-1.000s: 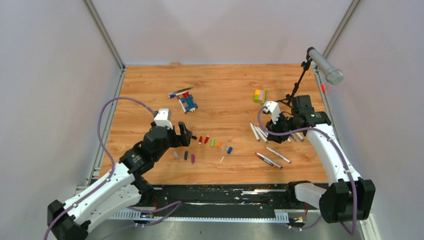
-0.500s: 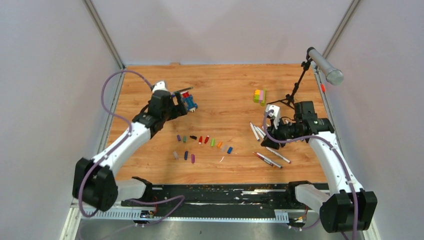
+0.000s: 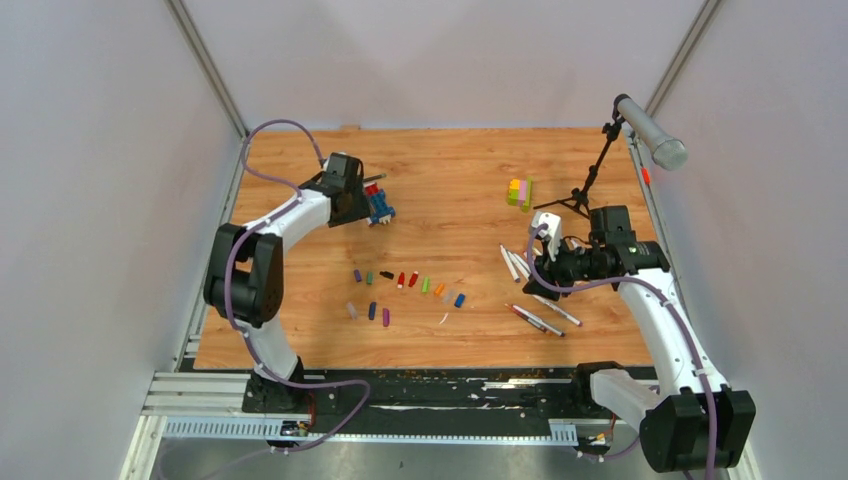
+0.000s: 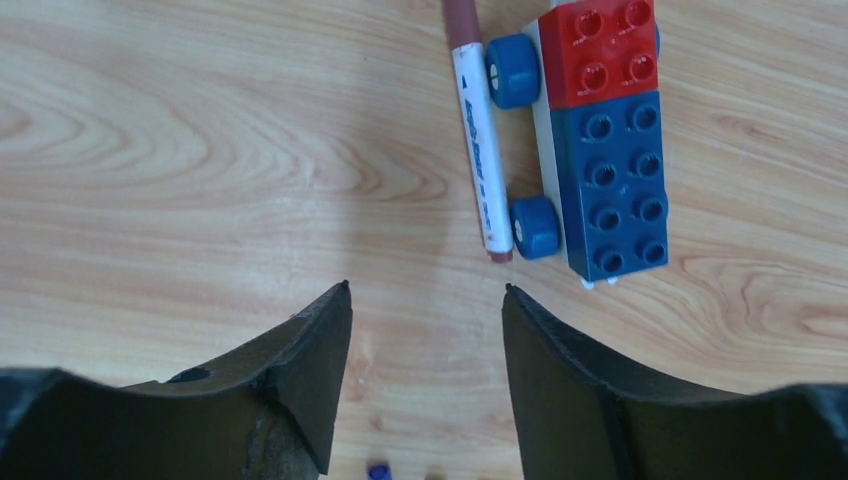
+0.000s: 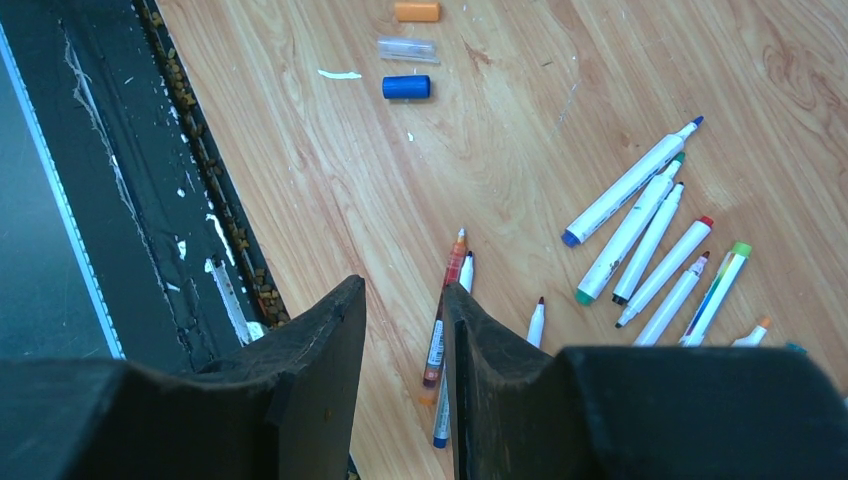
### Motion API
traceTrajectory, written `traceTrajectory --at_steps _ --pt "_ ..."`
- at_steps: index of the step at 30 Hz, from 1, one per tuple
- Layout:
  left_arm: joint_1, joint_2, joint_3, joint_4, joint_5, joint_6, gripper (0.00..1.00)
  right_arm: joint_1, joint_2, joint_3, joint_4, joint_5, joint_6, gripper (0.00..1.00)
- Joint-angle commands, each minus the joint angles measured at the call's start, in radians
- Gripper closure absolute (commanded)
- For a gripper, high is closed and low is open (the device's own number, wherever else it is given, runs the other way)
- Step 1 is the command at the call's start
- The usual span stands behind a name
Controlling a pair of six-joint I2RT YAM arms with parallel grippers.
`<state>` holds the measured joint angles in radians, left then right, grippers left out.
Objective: Open the pen caps
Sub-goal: Pick up the pen from the center of the board.
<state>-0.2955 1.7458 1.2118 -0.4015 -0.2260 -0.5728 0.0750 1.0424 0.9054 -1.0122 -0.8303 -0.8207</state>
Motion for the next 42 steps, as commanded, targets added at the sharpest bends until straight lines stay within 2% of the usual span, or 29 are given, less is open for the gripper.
traceTrajectory --at_steps 1,14,21,27,33,42 --pt "0.015 0.066 0.114 -0.027 0.039 0.050 0.37 -0.006 -0.020 -0.004 0.030 -0.009 -0.021 0.65" --pt "0.032 0.264 0.310 -0.129 0.036 0.052 0.46 -0.006 -0.018 -0.008 0.034 -0.006 -0.022 0.65" --pt "0.036 0.328 0.391 -0.172 0.028 0.049 0.47 -0.006 -0.020 -0.009 0.034 -0.004 -0.023 0.65" --pt "0.038 0.399 0.476 -0.245 0.037 0.040 0.53 -0.006 -0.020 -0.010 0.034 -0.005 -0.023 0.64" --pt "0.038 0.421 0.496 -0.265 0.029 0.043 0.53 -0.006 -0.019 -0.011 0.033 -0.004 -0.023 0.64" --pt "0.039 0.458 0.549 -0.329 0.015 0.071 0.59 -0.006 -0.020 -0.011 0.034 -0.002 -0.024 0.64"
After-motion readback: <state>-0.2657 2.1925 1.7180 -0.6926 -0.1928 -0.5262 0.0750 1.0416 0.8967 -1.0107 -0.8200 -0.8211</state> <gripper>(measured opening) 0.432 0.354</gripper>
